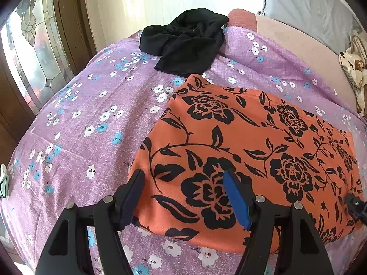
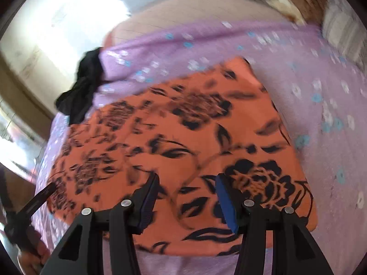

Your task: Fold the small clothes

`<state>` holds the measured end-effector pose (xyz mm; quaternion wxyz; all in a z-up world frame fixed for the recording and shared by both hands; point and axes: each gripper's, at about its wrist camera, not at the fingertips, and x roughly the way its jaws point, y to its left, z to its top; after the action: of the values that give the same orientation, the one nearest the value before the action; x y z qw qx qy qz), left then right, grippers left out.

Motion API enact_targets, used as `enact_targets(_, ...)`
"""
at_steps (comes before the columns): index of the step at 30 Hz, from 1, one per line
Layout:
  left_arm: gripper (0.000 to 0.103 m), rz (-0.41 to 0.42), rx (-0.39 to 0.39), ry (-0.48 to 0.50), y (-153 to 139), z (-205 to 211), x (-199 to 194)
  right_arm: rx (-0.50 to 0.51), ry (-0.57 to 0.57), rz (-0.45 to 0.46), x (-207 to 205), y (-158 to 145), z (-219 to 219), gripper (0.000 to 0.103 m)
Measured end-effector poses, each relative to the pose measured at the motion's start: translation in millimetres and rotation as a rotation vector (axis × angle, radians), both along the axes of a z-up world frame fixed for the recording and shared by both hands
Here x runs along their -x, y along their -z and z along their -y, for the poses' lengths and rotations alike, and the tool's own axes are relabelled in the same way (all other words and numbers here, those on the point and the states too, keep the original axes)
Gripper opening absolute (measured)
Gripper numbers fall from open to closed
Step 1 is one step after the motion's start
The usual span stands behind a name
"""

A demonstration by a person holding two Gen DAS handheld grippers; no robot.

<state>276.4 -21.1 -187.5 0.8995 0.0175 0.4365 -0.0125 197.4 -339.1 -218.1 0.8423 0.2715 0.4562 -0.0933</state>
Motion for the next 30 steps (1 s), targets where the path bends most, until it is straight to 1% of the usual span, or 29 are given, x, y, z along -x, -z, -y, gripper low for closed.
enact_targets(2, 0.071, 0.004, 0.006, -0.002, -0.8, 0.2, -0.2, -0.002, 0.0, 0.013, -0.5, 0.0, 1.6, 0.055)
enact_targets(5, 0.071, 0.012, 0.006, 0.006, -2.4, 2.3, 1.0, 0.02, -0.009, 0.0, -2.6, -2.2, -3.6, 0.059)
enact_targets(9, 0.071, 0.018, 0.013, 0.012, -4.5, 3.6, 2.1, 0.042, -0.01, -0.001, -4.7, -0.6, -7.7, 0.06)
enact_targets(22, 0.071, 0.044, 0.034, 0.048, -13.2, 7.8, 6.2, 0.069, 0.001, -0.029, -9.1, -1.8, -11.9, 0.06)
enact_targets(25, 0.071, 0.029, 0.043, 0.047, -13.2, 3.8, 1.1, 0.07, 0.006, -0.04, -9.3, -4.1, -13.9, 0.06)
enact_targets(27, 0.071, 0.002, 0.06, 0.023, -10.8, -4.7, -6.0, 0.056, 0.002, -0.016, -8.0, -9.8, -16.4, 0.062)
enact_targets(30, 0.071, -0.084, 0.068, -0.053, 4.1, -25.4, -21.6, 0.022, -0.03, 0.037, -6.9, -19.3, -25.3, 0.062)
